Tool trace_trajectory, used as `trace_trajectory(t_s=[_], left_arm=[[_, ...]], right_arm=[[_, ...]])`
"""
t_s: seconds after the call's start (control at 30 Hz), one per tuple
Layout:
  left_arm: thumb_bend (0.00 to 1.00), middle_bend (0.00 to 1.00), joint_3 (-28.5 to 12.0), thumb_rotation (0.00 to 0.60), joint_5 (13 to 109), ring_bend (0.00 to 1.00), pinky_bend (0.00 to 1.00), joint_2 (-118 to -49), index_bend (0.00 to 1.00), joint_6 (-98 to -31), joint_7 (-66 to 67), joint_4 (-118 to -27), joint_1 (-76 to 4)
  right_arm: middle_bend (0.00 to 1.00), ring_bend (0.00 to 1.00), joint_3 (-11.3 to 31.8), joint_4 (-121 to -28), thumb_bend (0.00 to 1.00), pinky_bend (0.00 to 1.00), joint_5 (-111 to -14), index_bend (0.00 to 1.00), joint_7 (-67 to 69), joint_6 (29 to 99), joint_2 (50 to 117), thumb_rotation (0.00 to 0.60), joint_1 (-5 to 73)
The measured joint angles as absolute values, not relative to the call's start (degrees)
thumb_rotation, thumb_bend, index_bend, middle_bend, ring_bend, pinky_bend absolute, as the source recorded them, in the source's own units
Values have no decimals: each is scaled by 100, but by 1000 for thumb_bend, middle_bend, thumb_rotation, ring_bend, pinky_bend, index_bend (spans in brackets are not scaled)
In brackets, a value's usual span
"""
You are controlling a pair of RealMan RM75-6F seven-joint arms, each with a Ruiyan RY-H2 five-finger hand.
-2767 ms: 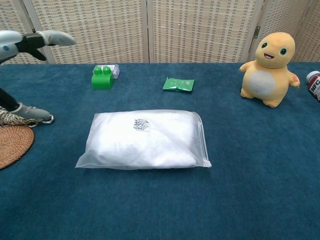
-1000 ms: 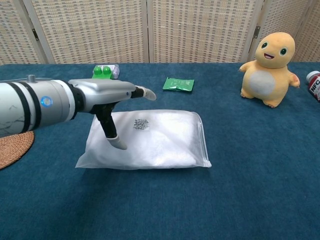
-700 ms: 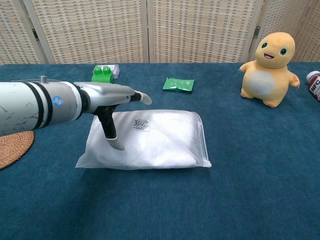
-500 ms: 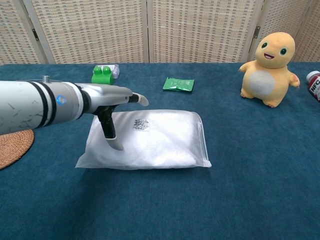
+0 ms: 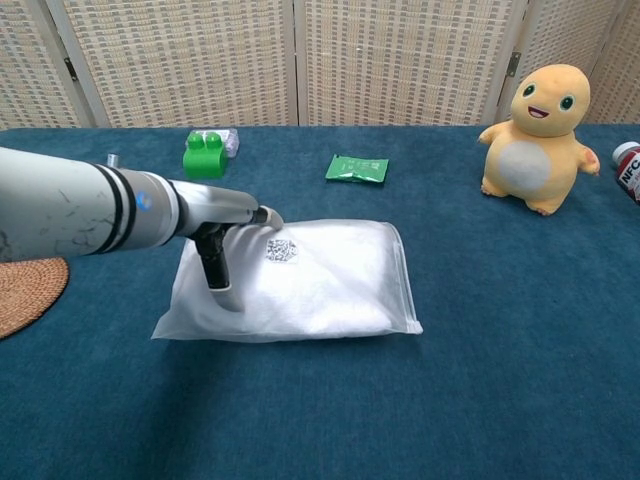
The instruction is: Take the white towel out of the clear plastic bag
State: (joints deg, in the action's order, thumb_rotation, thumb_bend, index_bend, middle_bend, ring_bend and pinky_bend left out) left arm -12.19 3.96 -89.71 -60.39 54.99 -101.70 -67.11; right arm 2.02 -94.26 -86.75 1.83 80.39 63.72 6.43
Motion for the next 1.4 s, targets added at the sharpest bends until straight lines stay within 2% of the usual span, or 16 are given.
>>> trace_trajectory(t_s=[0.23, 0.3, 0.37, 0.5, 0.7, 0.83, 0.97, 1.13, 1.4], left_arm=[[0, 0, -1203, 600, 479, 3, 215, -9032, 0, -5894, 5377, -10036, -6821], [0, 20, -1166, 600, 683, 44, 272, -9076, 3, -5929, 5309, -10009, -6808], [0, 103, -1133, 600, 916, 125, 337, -9123, 55, -5978, 5226, -9983, -6781], [0, 279, -1065, 600, 1640, 260, 427, -9224, 220, -6073, 4886, -9928, -6643], [9, 416, -863, 600, 2742, 373, 495, -9364, 352, -6151, 4414, -9796, -6383], [91, 487, -757, 600, 3261, 429, 539, -9460, 413, -6217, 4146, -9703, -6213], [131, 512, -670, 600, 3788, 449, 557, -9535, 437, -6337, 3877, -9630, -6023], [135, 521, -555, 600, 4479, 455, 561, -9540, 444, -6485, 3535, -9644, -5751], [143, 521, -446, 600, 5243, 455, 561, -9307, 444, -6635, 3281, -10074, -5432]], right_arm=[[295, 274, 194, -9365, 212, 453, -8725, 19, 249, 8045, 6439, 600, 659], [295, 274, 191, -9348, 212, 453, -8735, 24, 254, 8041, 6456, 600, 667], [295, 274, 192, -9342, 212, 453, -8737, 33, 262, 8038, 6469, 600, 674], [295, 273, 192, -9323, 212, 453, -8731, 59, 273, 8011, 6491, 600, 690], [296, 274, 188, -9305, 212, 453, -8729, 100, 290, 7959, 6540, 600, 726], [297, 274, 190, -9284, 212, 453, -8724, 117, 299, 7920, 6575, 600, 756], [298, 274, 218, -9283, 212, 453, -8719, 128, 310, 7918, 6597, 600, 783], [298, 273, 284, -9281, 212, 453, -8717, 162, 338, 7977, 6643, 600, 808], [298, 255, 513, -9321, 212, 452, -8679, 380, 521, 8062, 6759, 600, 938]])
